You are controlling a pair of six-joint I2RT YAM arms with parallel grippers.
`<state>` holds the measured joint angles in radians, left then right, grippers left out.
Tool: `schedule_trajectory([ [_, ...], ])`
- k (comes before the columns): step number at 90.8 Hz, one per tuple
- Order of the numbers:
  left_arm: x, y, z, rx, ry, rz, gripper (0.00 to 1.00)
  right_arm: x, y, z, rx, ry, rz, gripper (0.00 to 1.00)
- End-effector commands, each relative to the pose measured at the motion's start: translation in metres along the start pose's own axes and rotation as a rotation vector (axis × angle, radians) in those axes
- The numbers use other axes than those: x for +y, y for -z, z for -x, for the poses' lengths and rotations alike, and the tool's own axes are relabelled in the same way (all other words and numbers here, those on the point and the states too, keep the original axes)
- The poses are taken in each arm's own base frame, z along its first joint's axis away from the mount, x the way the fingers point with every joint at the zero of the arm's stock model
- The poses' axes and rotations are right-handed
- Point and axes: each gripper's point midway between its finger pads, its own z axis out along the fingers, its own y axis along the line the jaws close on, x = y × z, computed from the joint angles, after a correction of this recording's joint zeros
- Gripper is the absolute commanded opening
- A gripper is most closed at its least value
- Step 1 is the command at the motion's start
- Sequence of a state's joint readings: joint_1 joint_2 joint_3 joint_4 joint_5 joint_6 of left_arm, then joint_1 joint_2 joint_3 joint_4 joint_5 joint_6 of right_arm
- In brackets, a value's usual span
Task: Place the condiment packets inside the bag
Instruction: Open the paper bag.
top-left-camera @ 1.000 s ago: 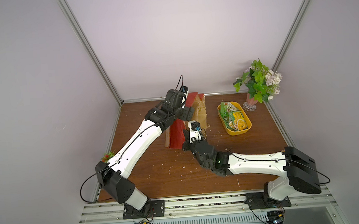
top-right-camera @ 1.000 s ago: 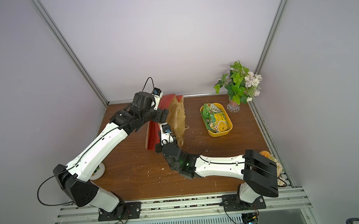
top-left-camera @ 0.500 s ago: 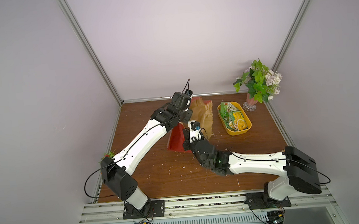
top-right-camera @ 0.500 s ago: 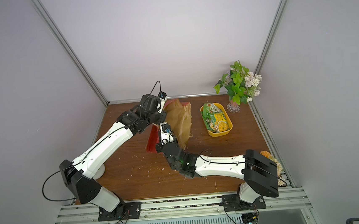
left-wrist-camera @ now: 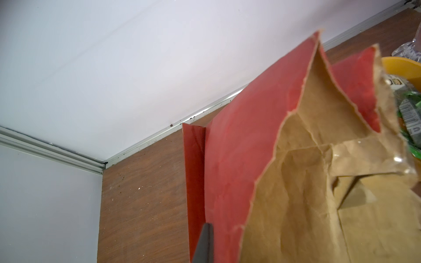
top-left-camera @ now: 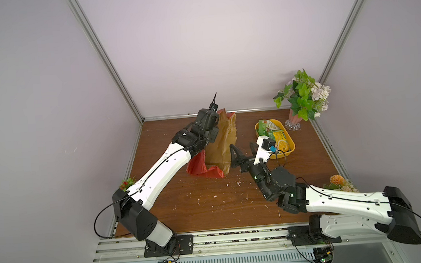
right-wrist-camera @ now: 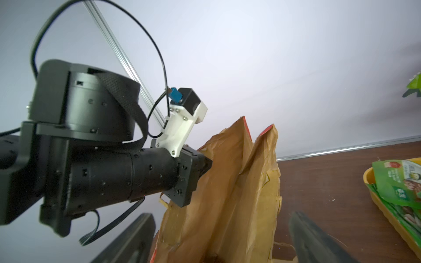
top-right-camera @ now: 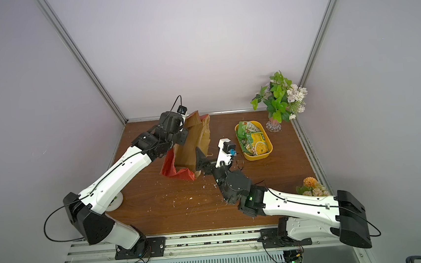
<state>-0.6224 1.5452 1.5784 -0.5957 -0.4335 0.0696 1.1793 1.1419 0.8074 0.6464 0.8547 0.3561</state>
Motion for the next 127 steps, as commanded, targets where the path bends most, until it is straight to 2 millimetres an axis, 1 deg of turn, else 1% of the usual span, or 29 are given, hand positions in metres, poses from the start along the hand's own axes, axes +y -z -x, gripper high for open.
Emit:
schedule_trajectory([
  [1, 0.013, 0.007, 0.008, -0.041, 0.033, 0.034, 0.0, -0.014, -0.011, -0.011, 0.031, -0.031, -0.035, 0.97],
  [6, 0.013, 0.008, 0.009, -0.045, 0.037, 0.029, 0.0, -0.018, -0.018, -0.022, 0.063, -0.049, -0.032, 0.97],
  [15, 0.013, 0.011, 0.01, -0.055, 0.04, 0.022, 0.0, -0.033, -0.031, -0.039, 0.111, -0.117, -0.032, 0.97],
  [20, 0.013, 0.012, 0.01, -0.058, 0.041, 0.019, 0.0, -0.044, -0.039, -0.048, 0.137, -0.158, -0.032, 0.95],
  [26, 0.014, 0.014, 0.011, -0.064, 0.041, 0.018, 0.0, -0.05, -0.049, -0.057, 0.171, -0.197, -0.007, 0.89],
  [32, 0.015, 0.016, 0.012, -0.068, 0.039, 0.016, 0.0, -0.047, -0.056, -0.066, 0.21, -0.213, 0.035, 0.83],
  [46, 0.014, 0.02, 0.012, -0.076, 0.044, 0.002, 0.0, -0.028, -0.074, -0.087, 0.299, -0.188, 0.106, 0.79],
  [51, 0.012, 0.022, 0.012, -0.079, 0.048, -0.011, 0.0, -0.026, -0.08, -0.093, 0.316, -0.187, 0.11, 0.75],
  [61, 0.011, 0.025, 0.011, -0.082, 0.052, -0.026, 0.0, -0.027, -0.086, -0.101, 0.332, -0.198, 0.105, 0.61],
  [71, 0.015, 0.028, 0.01, -0.087, 0.047, -0.016, 0.0, -0.027, -0.089, -0.1, 0.33, -0.188, 0.093, 0.43],
  [74, 0.016, 0.029, 0.009, -0.086, 0.04, -0.011, 0.0, -0.026, -0.09, -0.097, 0.328, -0.177, 0.089, 0.33],
  [80, 0.019, 0.029, 0.007, -0.089, 0.029, 0.012, 0.0, -0.026, -0.091, -0.09, 0.327, -0.139, 0.073, 0.17],
  [84, 0.023, 0.029, 0.006, -0.093, 0.018, 0.034, 0.0, -0.026, -0.09, -0.085, 0.327, -0.102, 0.055, 0.09],
  [86, 0.025, 0.03, 0.007, -0.097, 0.014, 0.042, 0.0, -0.027, -0.091, -0.084, 0.335, -0.08, 0.041, 0.07],
  [87, 0.023, 0.027, 0.002, -0.087, 0.004, 0.044, 0.0, -0.027, -0.091, -0.083, 0.337, -0.068, 0.037, 0.06],
  [90, 0.023, 0.024, -0.004, -0.074, -0.013, 0.052, 0.0, -0.027, -0.091, -0.083, 0.354, -0.027, 0.022, 0.04],
  [91, 0.023, 0.023, -0.006, -0.072, -0.017, 0.056, 0.0, -0.026, -0.092, -0.081, 0.353, -0.017, 0.021, 0.04],
  [95, 0.024, 0.022, -0.01, -0.063, -0.033, 0.067, 0.0, -0.028, -0.094, -0.082, 0.388, 0.049, -0.002, 0.02],
  [101, 0.026, 0.019, -0.015, -0.053, -0.041, 0.076, 0.0, -0.029, -0.097, -0.086, 0.455, 0.157, -0.029, 0.02],
  [106, 0.029, 0.017, -0.018, -0.045, -0.039, 0.074, 0.0, -0.029, -0.1, -0.084, 0.504, 0.244, -0.052, 0.02],
  [108, 0.031, 0.016, -0.019, -0.041, -0.038, 0.075, 0.0, -0.031, -0.1, -0.089, 0.539, 0.285, -0.066, 0.02],
  [112, 0.035, 0.014, -0.021, -0.035, -0.035, 0.076, 0.0, -0.035, -0.101, -0.09, 0.578, 0.352, -0.093, 0.01],
  [118, 0.042, 0.01, -0.024, -0.022, -0.039, 0.088, 0.0, -0.039, -0.101, -0.083, 0.604, 0.421, -0.124, 0.0],
  [127, 0.05, 0.007, -0.028, -0.008, -0.058, 0.102, 0.0, -0.045, -0.098, -0.073, 0.622, 0.468, -0.145, 0.0],
])
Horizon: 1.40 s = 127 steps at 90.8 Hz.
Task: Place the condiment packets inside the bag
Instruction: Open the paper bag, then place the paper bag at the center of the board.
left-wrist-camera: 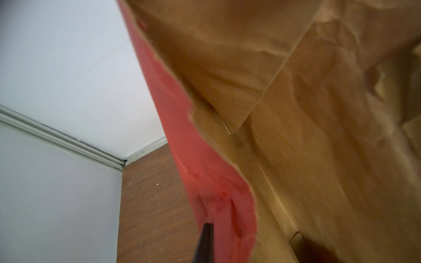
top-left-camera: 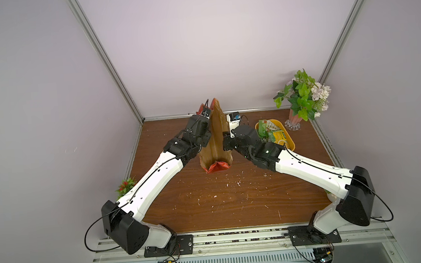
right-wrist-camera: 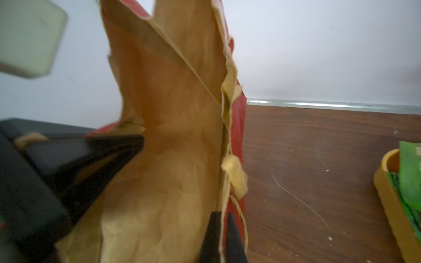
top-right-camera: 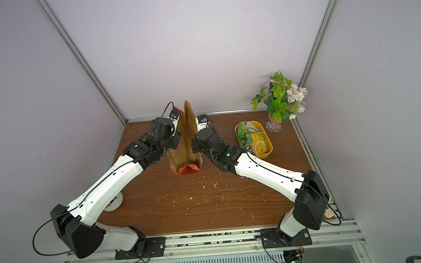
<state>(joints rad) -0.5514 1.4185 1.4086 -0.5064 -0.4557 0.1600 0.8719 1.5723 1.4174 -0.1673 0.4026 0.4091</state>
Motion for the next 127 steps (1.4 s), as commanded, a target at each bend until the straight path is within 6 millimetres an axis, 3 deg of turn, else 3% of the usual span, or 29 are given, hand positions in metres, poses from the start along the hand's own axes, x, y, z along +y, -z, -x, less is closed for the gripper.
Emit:
schedule_trajectory([
  [1, 0.013, -0.001, -0.004, 0.005, -0.029, 0.023, 0.0, -0.027, 0.014, -0.007, 0.095, 0.159, -0.112, 0.0],
  [31, 0.017, -0.001, -0.024, 0.048, -0.201, 0.048, 0.0, -0.054, 0.015, -0.007, 0.207, 0.276, -0.187, 0.0],
  [59, 0.027, 0.006, -0.026, 0.056, -0.285, 0.086, 0.0, -0.081, 0.019, -0.006, 0.274, 0.39, -0.314, 0.0],
  [77, 0.029, 0.006, -0.035, 0.081, -0.33, 0.107, 0.0, -0.088, 0.025, -0.005, 0.295, 0.426, -0.347, 0.0],
  [91, 0.029, 0.004, -0.03, 0.076, -0.324, 0.106, 0.0, -0.093, 0.028, -0.003, 0.314, 0.471, -0.394, 0.0],
  [100, 0.026, 0.005, -0.02, 0.064, -0.32, 0.106, 0.0, -0.092, 0.031, -0.004, 0.322, 0.509, -0.428, 0.0],
  [108, 0.021, 0.008, -0.009, 0.039, -0.301, 0.098, 0.04, -0.078, 0.028, -0.008, 0.325, 0.496, -0.359, 0.0],
  [113, 0.016, 0.011, 0.0, 0.014, -0.271, 0.079, 0.11, -0.069, 0.025, -0.01, 0.324, 0.484, -0.312, 0.0],
  [117, 0.01, 0.013, 0.006, -0.009, -0.242, 0.046, 0.23, -0.063, 0.022, -0.01, 0.319, 0.473, -0.28, 0.0],
  [127, -0.005, 0.015, 0.018, -0.05, -0.148, -0.045, 0.31, -0.041, 0.015, -0.015, 0.316, 0.423, -0.157, 0.0],
])
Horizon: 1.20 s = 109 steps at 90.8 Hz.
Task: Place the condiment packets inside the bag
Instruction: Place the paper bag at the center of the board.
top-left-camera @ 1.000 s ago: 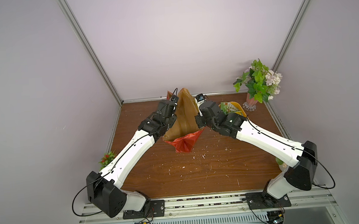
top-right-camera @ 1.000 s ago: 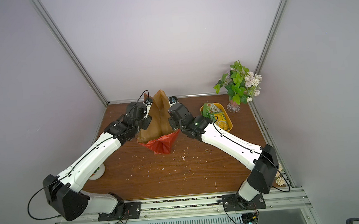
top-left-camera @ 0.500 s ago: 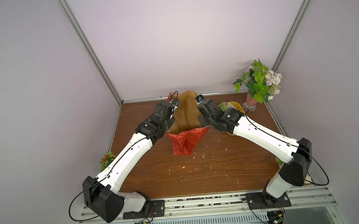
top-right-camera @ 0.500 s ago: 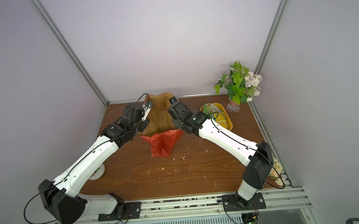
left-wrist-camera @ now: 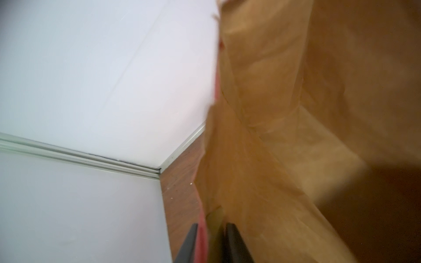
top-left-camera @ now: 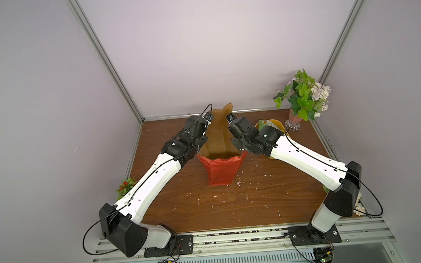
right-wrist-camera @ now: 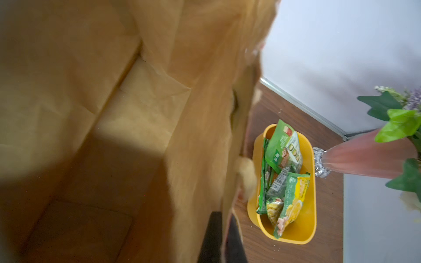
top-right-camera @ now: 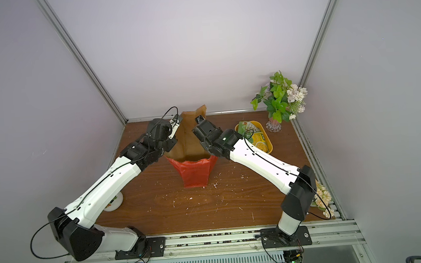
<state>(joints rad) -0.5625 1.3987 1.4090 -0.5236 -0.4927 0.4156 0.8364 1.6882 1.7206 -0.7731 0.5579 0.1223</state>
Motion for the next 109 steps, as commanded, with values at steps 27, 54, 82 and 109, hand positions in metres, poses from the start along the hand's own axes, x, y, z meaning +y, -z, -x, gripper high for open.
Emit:
schedule_trajectory([
  [27, -0.008, 0.003, 0.042, -0.12, 0.273, -0.196, 0.44, 0.034, 0.007, 0.026, -0.097, -0.127, 0.224, 0.0],
  [54, 0.026, 0.033, 0.051, -0.203, 0.327, -0.17, 0.94, 0.023, -0.01, 0.028, -0.112, -0.258, 0.263, 0.08],
  [82, 0.067, 0.044, 0.038, -0.231, 0.42, -0.133, 1.0, 0.013, -0.027, 0.032, -0.123, -0.35, 0.29, 0.5],
  [109, 0.09, 0.008, -0.033, -0.114, 0.519, -0.157, 0.99, -0.032, 0.02, 0.058, -0.288, -0.431, 0.238, 0.9],
])
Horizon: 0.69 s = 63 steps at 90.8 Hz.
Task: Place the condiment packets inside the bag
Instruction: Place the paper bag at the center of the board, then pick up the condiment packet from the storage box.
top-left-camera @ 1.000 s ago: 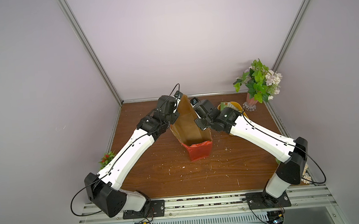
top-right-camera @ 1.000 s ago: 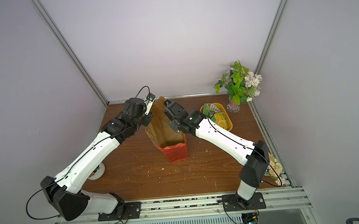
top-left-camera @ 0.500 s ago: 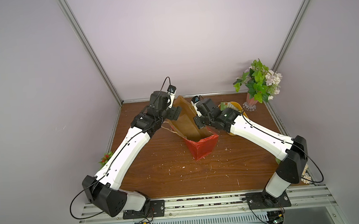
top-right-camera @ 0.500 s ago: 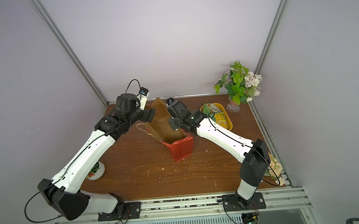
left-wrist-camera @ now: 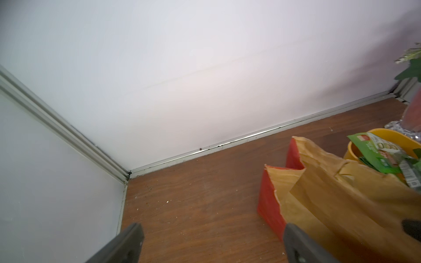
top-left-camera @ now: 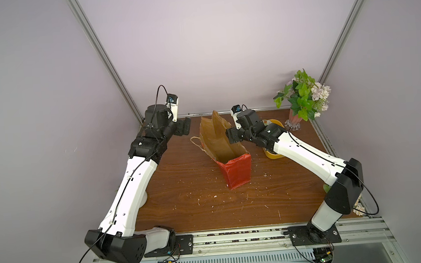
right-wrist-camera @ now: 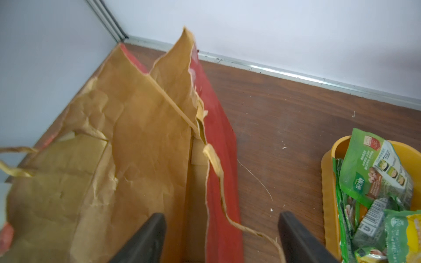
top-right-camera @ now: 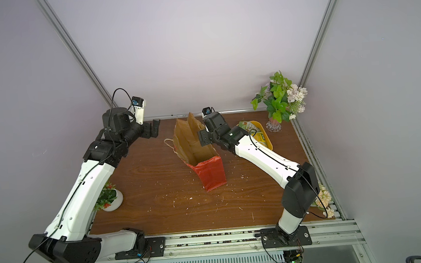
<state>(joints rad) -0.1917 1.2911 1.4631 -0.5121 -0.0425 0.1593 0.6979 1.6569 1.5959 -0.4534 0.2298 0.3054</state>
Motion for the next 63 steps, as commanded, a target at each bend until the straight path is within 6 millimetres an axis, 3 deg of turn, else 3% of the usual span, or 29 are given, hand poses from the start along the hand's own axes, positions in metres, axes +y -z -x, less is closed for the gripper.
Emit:
schedule_trajectory([
  [1, 0.008, -0.004, -0.024, 0.041, 0.049, -0.055, 0.98, -0.009, 0.051, 0.044, -0.172, -0.057, 0.012, 0.91],
  [8, 0.019, -0.006, -0.037, 0.056, 0.075, -0.054, 0.99, -0.013, 0.07, 0.048, -0.215, -0.075, 0.021, 0.99],
  [17, 0.033, -0.011, -0.059, 0.078, 0.114, -0.047, 0.99, -0.024, 0.1, 0.05, -0.276, -0.105, 0.028, 1.0],
  [31, 0.042, -0.026, -0.102, 0.132, 0.155, -0.038, 0.99, -0.066, 0.125, 0.03, -0.313, -0.17, -0.055, 0.99],
  [39, 0.038, -0.035, -0.123, 0.147, 0.162, -0.044, 0.99, -0.098, 0.114, -0.003, -0.264, -0.213, -0.126, 0.99],
  [50, 0.029, -0.044, -0.151, 0.174, 0.177, -0.069, 0.99, -0.133, 0.094, -0.064, -0.183, -0.272, -0.205, 0.97],
  [63, 0.018, -0.052, -0.176, 0.208, 0.187, -0.102, 0.98, -0.143, 0.065, -0.14, -0.089, -0.318, -0.207, 0.95],
])
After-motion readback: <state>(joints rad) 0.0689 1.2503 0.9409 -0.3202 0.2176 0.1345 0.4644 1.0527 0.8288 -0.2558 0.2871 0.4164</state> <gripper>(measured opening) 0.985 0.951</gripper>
